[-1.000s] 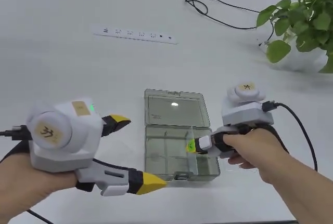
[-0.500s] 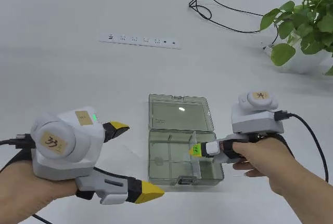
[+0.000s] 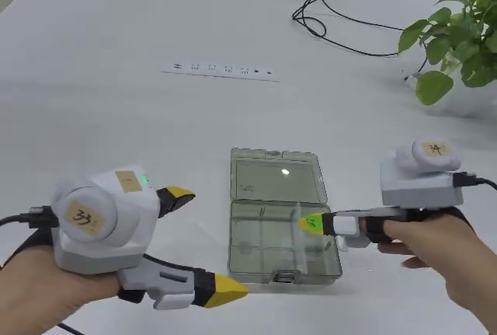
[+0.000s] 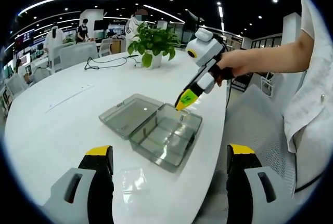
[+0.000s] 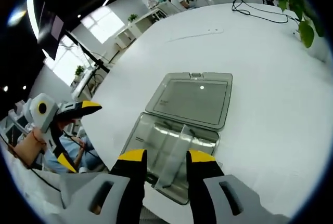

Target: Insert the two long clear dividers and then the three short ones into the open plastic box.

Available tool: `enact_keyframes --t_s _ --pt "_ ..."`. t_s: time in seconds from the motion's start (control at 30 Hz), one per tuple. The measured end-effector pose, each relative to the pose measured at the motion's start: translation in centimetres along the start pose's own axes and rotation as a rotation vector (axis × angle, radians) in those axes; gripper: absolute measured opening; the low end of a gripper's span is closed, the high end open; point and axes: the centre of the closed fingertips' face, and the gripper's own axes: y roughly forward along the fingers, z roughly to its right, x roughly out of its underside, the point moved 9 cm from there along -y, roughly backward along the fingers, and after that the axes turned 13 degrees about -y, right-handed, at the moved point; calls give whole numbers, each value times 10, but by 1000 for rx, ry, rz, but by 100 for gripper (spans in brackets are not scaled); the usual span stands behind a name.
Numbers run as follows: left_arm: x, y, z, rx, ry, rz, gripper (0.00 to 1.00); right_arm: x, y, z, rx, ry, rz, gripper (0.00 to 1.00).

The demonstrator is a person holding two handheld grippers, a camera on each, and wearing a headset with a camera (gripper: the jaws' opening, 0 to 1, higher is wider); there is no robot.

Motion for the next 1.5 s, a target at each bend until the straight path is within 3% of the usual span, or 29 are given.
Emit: enact_keyframes --t_s 0.13,0.33,0.57,0.73,0.9,1.23,1.5 --pt "-1 -3 1 -14 -7 4 91 -6 -9 -3 -22 -94 59 37" --pt "-3 -8 3 -42 -15 14 91 -7 -24 -2 -59 -149 98 46" --pt "-2 -13 3 -70 -20 12 92 -4 -39 0 -74 -229 108 56" --pt "-1 -14 3 -81 -27 15 91 -1 -46 1 -78 -334 102 66" --pt "0 -13 3 -94 -36 15 91 5 -53 -8 -99 -431 107 71" --pt "4 -12 -1 -122 -53 2 91 15 -64 -7 -144 -532 150 84" --pt "12 -13 -6 -149 -80 -39 90 26 -70 -2 -167 -609 179 89"
